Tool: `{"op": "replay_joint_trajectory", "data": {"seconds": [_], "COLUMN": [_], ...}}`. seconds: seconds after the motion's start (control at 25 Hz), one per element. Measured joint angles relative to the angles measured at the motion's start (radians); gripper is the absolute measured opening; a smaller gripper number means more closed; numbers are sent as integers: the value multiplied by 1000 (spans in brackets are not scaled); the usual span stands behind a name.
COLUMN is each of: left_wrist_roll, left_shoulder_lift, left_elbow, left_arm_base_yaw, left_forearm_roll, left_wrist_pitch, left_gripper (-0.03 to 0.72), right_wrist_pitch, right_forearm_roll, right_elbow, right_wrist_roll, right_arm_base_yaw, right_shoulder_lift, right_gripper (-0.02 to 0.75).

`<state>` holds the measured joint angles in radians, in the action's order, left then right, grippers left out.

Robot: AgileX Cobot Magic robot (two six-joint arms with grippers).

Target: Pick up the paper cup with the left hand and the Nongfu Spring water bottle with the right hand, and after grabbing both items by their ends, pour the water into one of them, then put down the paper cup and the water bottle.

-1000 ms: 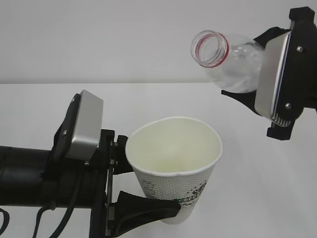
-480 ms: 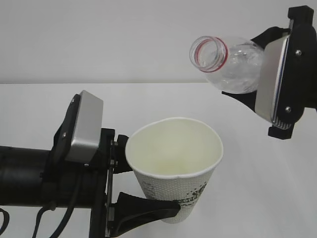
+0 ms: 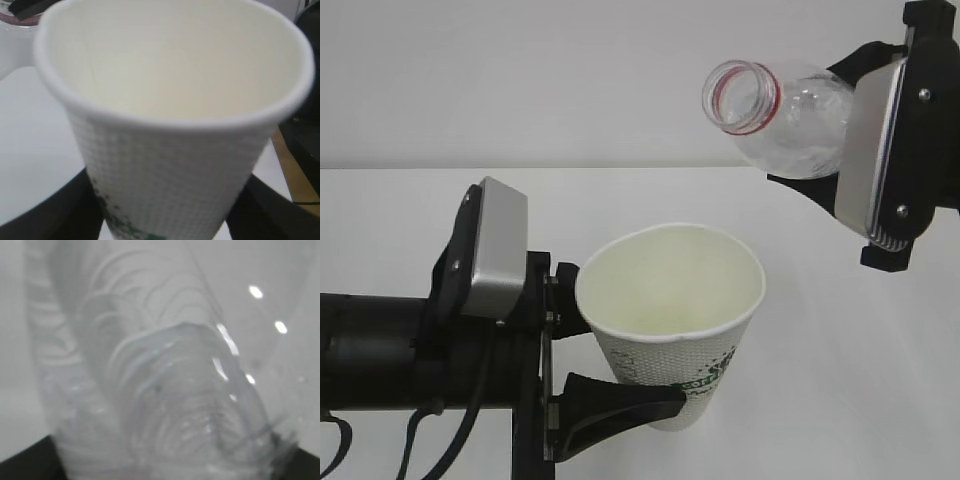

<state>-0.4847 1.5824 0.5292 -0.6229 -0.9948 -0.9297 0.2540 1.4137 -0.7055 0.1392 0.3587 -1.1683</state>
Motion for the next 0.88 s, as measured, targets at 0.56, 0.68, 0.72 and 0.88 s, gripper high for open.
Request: {"op": "replay_joint_trajectory", "data": {"seconds": [0.56, 0.68, 0.72, 0.88], "left_wrist_roll": [90, 96, 98, 100], "left_shoulder_lift": [156, 159, 159, 159], "left_elbow": [2, 2, 2, 2], "left_arm_base_yaw": [0, 0, 0, 0], "left_forearm_roll": [85, 99, 101, 106], "left_wrist_pitch": [-95, -99, -99, -104], "left_gripper": [496, 496, 496, 496], "right_wrist_pitch": [0, 0, 0, -18], "right_forearm_roll": [0, 0, 0, 13], "right_elbow": [0, 0, 0, 0], "right_wrist_roll": [-5, -14, -16, -20], "right_arm_base_yaw": [0, 0, 0, 0], "right_shoulder_lift": [0, 0, 0, 0], "right_gripper": [480, 480, 480, 480]}}
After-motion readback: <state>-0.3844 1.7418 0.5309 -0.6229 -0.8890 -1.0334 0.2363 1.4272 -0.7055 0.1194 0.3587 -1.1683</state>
